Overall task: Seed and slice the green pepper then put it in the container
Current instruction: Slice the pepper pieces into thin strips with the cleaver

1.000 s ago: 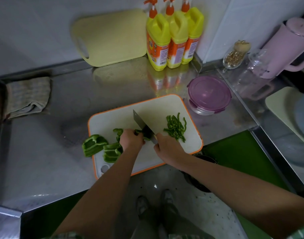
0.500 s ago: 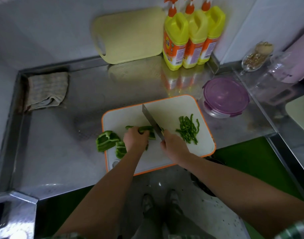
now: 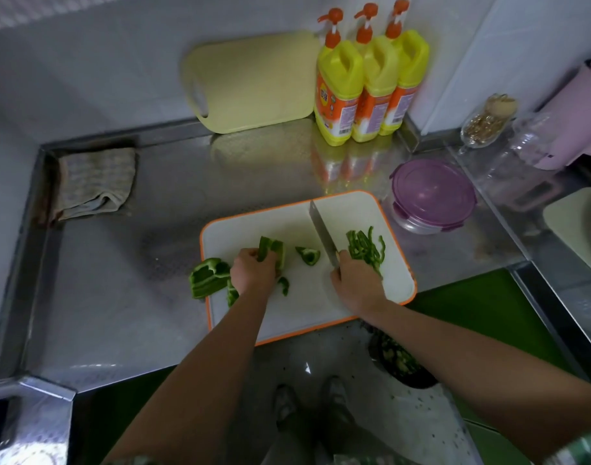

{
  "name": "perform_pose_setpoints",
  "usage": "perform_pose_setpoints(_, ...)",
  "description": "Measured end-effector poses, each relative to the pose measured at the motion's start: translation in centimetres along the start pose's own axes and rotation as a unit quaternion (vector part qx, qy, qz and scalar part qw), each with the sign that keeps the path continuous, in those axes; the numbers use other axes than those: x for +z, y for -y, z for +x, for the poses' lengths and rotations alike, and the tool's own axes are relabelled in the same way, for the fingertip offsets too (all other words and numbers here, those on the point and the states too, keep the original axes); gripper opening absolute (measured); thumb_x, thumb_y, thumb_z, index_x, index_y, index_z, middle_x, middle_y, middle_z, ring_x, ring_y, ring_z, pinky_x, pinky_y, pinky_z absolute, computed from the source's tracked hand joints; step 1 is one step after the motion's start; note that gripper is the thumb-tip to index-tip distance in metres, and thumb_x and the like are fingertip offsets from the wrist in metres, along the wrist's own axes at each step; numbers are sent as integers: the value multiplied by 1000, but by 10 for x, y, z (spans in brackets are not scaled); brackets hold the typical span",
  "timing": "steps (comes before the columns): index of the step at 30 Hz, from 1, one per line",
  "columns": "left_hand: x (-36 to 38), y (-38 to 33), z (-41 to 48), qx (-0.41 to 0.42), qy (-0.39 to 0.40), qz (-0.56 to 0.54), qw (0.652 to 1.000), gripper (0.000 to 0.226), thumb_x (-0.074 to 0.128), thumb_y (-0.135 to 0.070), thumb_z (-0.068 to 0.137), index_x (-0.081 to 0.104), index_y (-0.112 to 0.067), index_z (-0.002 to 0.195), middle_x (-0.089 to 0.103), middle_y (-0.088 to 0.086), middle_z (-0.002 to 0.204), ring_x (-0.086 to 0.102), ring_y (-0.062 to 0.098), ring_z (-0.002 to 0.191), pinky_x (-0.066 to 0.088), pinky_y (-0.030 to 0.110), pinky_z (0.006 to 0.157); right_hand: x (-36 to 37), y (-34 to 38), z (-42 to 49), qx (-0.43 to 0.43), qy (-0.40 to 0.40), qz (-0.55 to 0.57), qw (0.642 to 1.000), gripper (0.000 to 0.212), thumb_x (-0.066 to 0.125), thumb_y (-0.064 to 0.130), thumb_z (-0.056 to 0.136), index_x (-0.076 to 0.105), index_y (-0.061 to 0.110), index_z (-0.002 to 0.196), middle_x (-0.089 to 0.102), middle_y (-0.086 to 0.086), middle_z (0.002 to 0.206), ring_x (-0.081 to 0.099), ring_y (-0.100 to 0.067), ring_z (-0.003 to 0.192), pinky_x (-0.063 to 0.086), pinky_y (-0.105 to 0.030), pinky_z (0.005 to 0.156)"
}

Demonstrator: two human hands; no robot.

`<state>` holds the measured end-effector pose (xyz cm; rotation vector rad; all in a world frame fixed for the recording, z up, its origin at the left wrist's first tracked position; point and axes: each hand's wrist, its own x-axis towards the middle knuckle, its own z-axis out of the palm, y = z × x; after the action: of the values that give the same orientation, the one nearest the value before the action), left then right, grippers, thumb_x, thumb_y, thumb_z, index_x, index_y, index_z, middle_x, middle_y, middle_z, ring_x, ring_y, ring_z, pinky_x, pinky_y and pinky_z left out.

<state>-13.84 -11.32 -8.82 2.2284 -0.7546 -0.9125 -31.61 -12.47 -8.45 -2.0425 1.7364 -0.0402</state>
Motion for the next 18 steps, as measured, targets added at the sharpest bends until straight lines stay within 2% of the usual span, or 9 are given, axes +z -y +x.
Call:
perform_pose_setpoints(3,-6,6,2,-23,-4,-52,998,33,67,-28,86,64,-6,111,69,13,101,65,30,92,55,37,79,15,21,-6,-21,15,23,999,18,39,20,98,44,6,109,49,-4,79,57,-27,72,35,-31,57)
perform_pose_setpoints(6,-13,13,6,-49,-12,-100,994,30,70,-26,83,64,-9,108,70,12,97,68,30,87,58,46,81,24,38,-8,-38,36,42,998,18,38,20,99,43,7,108,46,0,74,48,-21,67,33,-30,57)
perform_pose_setpoints(9,-19,18,8,-53,-21,-126,990,27,70,-23,84,65,-10,107,69,10,96,68,29,86,59,45,80,23,43,-6,-60,36,52,996,12,38,20,99,43,9,101,39,4,68,47,-23,67,33,-30,60)
perform_pose_setpoints(14,-25,20,4,-44,-20,-138,989,29,68,-18,88,64,-9,116,68,10,101,66,28,92,57,40,84,20,32,-7,-37,9,36,999,21,38,21,99,46,7,112,57,-8,83,57,-27,72,38,-32,57)
perform_pose_setpoints(16,-24,18,2,-35,-21,-135,990,29,68,-18,88,64,-9,116,68,9,101,65,27,92,56,38,84,24,35,-12,-58,39,36,997,19,38,19,99,46,7,111,53,-5,78,54,-25,69,37,-31,58)
perform_pose_setpoints(18,-21,15,0,-27,-21,-128,991,27,67,-19,88,66,-10,114,68,8,98,65,27,92,56,41,85,26,38,-16,-82,61,45,994,12,39,19,98,44,9,101,43,1,68,49,-24,66,34,-30,56)
